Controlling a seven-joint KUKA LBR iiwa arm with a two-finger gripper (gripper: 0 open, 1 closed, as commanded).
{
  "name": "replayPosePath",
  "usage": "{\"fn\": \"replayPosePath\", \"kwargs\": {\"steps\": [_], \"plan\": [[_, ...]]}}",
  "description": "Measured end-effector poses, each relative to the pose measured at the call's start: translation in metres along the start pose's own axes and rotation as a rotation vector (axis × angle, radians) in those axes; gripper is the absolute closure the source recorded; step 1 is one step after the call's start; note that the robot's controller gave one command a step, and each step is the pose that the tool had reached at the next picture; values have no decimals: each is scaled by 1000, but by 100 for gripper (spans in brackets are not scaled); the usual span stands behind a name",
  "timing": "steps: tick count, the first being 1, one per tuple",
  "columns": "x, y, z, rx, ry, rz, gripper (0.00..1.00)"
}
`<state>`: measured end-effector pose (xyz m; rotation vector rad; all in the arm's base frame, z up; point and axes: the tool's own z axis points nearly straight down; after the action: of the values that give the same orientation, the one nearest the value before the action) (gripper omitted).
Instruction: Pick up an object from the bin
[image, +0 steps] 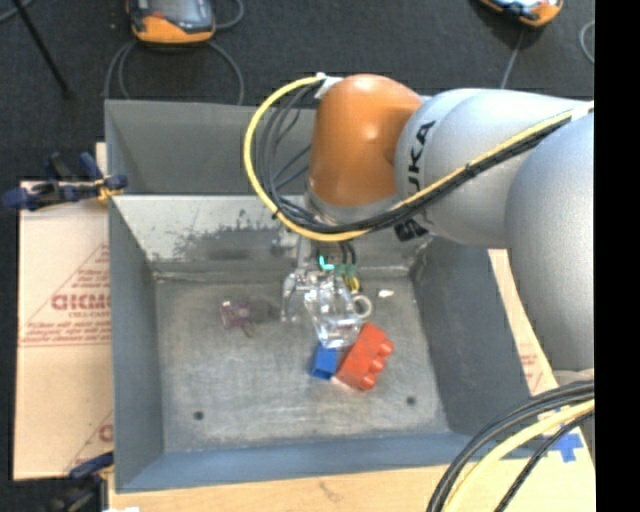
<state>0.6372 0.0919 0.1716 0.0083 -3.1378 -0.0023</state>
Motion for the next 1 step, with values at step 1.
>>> {"fn": "replayPosePath", "kwargs": {"steps": [1], "plan": [[-2,-8,92,3,-4,-291,0]]}}
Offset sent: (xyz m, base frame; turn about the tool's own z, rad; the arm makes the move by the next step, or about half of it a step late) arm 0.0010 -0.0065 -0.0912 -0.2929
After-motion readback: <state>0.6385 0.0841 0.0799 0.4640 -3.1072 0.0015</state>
